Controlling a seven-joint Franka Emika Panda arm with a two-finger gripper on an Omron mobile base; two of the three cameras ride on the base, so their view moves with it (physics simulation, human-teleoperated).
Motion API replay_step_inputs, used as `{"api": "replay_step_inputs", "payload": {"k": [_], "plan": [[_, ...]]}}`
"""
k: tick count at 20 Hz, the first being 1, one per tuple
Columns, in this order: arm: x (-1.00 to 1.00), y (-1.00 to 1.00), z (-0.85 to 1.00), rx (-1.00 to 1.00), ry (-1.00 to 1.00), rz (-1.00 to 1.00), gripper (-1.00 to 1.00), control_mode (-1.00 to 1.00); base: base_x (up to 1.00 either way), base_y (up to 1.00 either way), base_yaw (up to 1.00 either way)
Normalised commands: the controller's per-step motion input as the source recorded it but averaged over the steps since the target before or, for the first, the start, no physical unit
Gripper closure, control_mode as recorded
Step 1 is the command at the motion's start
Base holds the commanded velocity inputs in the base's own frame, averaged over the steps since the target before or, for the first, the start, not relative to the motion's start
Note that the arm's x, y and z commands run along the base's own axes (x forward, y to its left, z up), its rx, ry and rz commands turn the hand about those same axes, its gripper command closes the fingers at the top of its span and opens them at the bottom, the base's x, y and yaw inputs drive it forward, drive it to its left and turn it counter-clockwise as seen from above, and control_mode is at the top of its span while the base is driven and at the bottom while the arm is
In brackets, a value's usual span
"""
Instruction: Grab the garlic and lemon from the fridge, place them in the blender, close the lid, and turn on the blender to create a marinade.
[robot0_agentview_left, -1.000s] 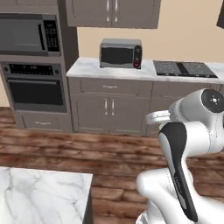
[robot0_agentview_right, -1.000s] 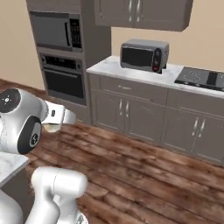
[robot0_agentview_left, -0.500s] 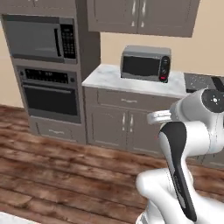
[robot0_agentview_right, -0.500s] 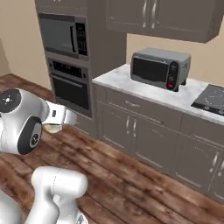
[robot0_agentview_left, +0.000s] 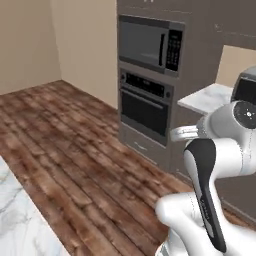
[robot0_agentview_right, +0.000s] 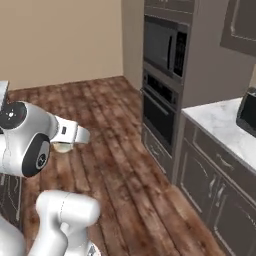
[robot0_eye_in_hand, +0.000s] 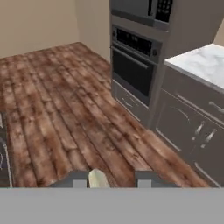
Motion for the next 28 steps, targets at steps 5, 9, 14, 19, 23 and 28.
{"api": "replay_step_inputs", "payload": {"k": [5,9,14,19,23,28], "plan": [[0.0,0.0,0.0,0.0,0.0,0.0,1.0,1.0,0.94,-0.2,0.82],[0.0,0.0,0.0,0.0,0.0,0.0,1.0,1.0,1.0,-0.21,0.79],[0.0,0.0,0.0,0.0,0.0,0.0,1.0,1.0,1.0,-0.21,0.79],[0.0,0.0,0.0,0.0,0.0,0.0,1.0,1.0,0.99,-0.21,0.8],[0.0,0.0,0.0,0.0,0.0,0.0,1.0,1.0,0.97,-0.22,0.81],[0.0,0.0,0.0,0.0,0.0,0.0,1.0,1.0,0.86,-0.22,0.84]]}}
